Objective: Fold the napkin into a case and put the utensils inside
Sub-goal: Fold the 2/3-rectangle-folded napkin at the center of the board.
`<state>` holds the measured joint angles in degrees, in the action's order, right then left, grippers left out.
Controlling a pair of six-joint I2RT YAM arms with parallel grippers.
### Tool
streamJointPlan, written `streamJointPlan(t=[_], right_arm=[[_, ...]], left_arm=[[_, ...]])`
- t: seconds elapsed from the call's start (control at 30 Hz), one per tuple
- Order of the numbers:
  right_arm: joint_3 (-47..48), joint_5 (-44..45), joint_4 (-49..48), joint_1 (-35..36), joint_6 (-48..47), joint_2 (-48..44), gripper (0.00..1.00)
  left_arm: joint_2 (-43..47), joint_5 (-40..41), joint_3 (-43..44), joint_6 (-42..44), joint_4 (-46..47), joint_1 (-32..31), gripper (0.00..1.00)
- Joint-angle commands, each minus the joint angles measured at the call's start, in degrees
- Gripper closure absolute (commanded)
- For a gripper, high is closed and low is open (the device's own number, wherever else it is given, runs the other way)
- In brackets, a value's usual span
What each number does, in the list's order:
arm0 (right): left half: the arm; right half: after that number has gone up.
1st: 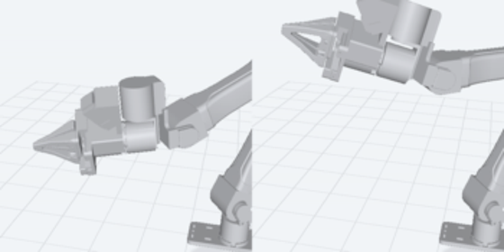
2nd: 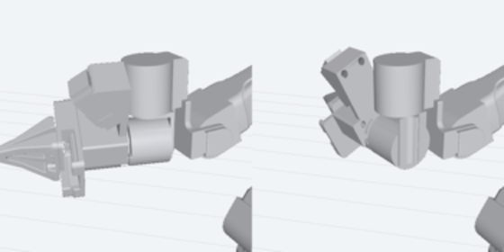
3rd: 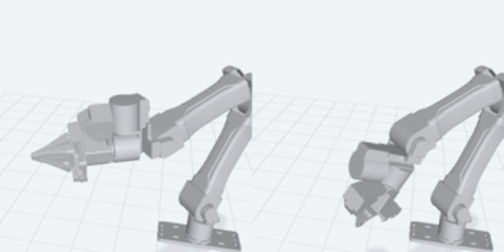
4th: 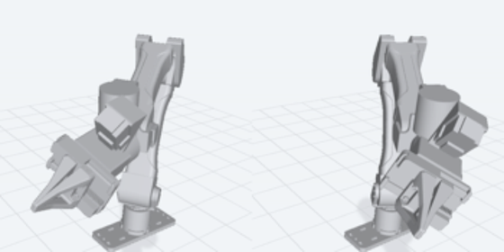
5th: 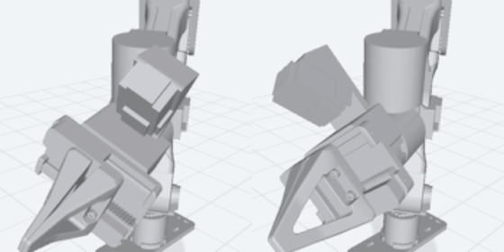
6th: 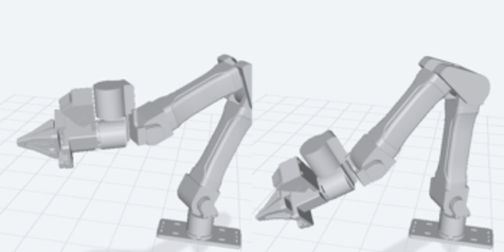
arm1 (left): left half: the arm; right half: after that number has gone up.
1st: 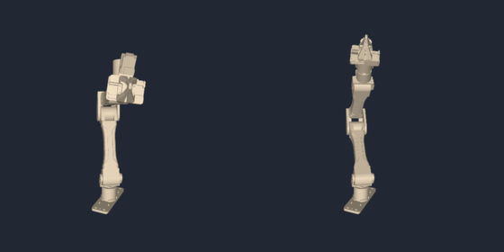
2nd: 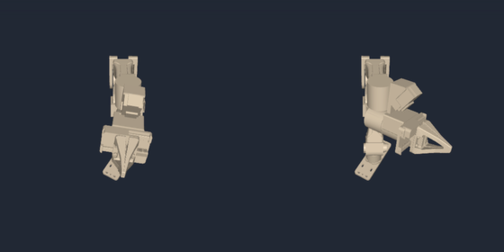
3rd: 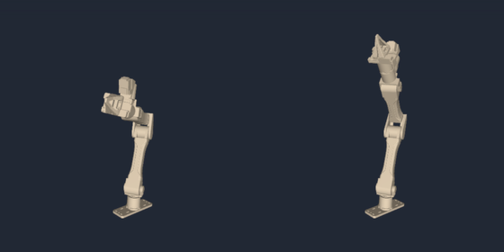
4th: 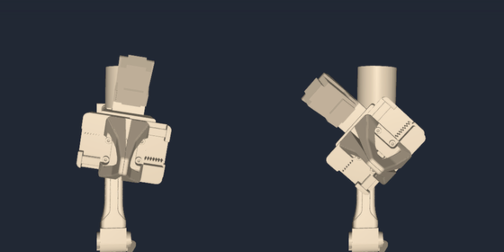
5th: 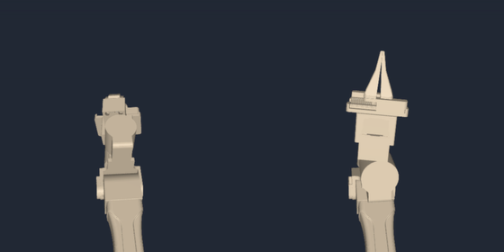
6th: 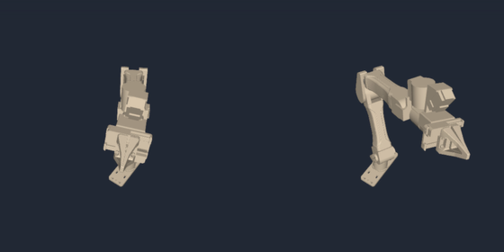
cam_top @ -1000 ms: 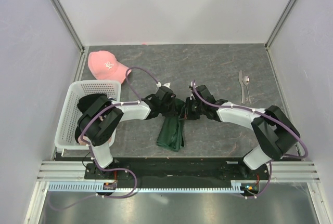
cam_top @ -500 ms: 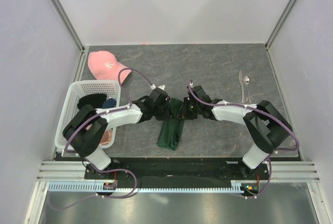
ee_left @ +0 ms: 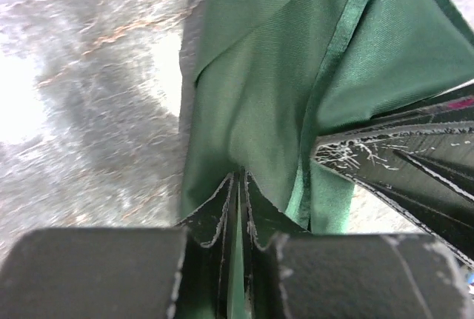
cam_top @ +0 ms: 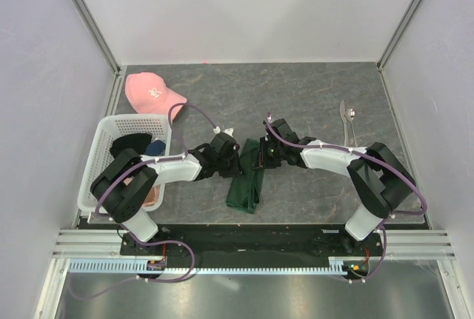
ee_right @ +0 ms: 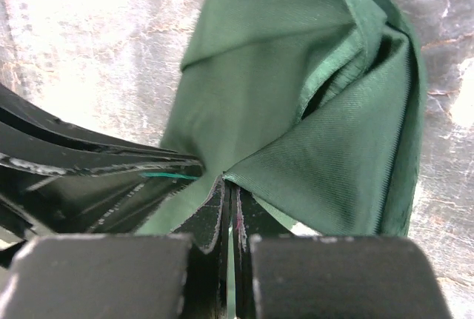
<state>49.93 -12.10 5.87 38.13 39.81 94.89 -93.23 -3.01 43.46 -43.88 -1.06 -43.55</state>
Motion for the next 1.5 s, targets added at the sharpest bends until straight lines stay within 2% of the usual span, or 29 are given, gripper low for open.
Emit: streamJointPlan(t=[0.0, 0.27, 0.47, 0.57, 0.63, 0.73, 0.8, 1.0, 1.13, 1.47], right_arm=[[3.3, -0.6, 1.3, 0.8, -1.1, 0.0, 1.00], [4.5, -0.4, -0.6, 1.4, -0.1, 3.5, 1.00], [6.0, -0.3, -1.2, 1.4, -1.0, 7.2, 1.00], [5.8, -0.7, -1.2, 1.3, -1.6, 8.0, 1.00], [5.7, -0.7, -1.0, 1.4, -2.0, 7.8, 1.00], [5.5, -0.5, -0.2, 1.4, -2.6, 6.5, 1.00], [5.5, 0.2, 0.8, 1.4, -3.4, 5.4, 1.00], [6.4, 0.1, 3.0, 1.4, -5.6, 4.5, 1.00], [7.5, 0.1, 4.3, 1.9, -6.8, 4.7, 1.00], [10.0, 0.8, 5.6, 3.4, -3.3, 4.2, 1.00]], left_arm=[[-1.9, 0.5, -4.3, -3.0, 3.8, -1.2, 0.90], [-0.3, 0.6, -5.9, -5.9, 5.6, -3.8, 0.90], [2.5, 1.7, -6.1, -5.3, 3.6, -4.0, 0.90], [6.6, 2.3, -5.5, -4.3, 1.1, -4.0, 0.87], [9.2, 2.8, -4.6, -3.4, -3.6, -4.0, 0.80], [11.9, 6.5, -4.5, -2.0, -5.7, -3.8, 0.79], [9.9, 6.0, -4.1, -1.3, -5.4, -3.0, 0.82], [5.8, 3.9, -3.8, -1.2, 3.6, -3.0, 0.87], [6.7, 5.5, -2.5, -0.7, 4.0, -3.0, 0.87], [0.9, 3.2, -3.3, -4.2, 5.4, -4.4, 0.90]])
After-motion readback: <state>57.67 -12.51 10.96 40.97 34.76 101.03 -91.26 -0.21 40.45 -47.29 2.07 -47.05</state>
